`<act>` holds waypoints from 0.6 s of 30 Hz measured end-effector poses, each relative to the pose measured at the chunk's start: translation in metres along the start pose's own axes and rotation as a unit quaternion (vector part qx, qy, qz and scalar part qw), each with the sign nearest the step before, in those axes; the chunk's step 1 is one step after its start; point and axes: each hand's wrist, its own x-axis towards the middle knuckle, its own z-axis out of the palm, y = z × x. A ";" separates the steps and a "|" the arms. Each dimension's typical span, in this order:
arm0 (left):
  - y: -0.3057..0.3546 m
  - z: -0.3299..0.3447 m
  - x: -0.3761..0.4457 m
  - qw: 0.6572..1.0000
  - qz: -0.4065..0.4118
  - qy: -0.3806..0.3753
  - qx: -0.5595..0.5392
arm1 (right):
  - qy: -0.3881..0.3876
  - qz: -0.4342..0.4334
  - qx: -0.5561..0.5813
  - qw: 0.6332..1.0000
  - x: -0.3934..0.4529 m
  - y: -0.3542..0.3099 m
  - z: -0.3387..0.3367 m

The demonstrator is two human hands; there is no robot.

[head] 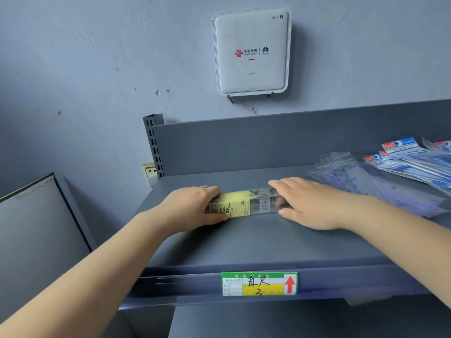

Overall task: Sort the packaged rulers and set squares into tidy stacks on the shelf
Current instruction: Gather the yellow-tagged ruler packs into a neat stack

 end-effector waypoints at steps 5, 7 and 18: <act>0.005 -0.008 0.004 0.999 -0.002 -0.030 0.030 | 0.033 -0.020 -0.025 0.999 0.010 -0.013 -0.005; 0.008 -0.017 0.006 0.998 0.007 -0.027 0.059 | 0.037 -0.038 0.017 0.998 0.018 -0.026 -0.004; 0.000 -0.088 -0.001 0.848 -0.117 0.463 -0.230 | 0.163 -0.019 0.411 0.897 0.042 -0.020 -0.026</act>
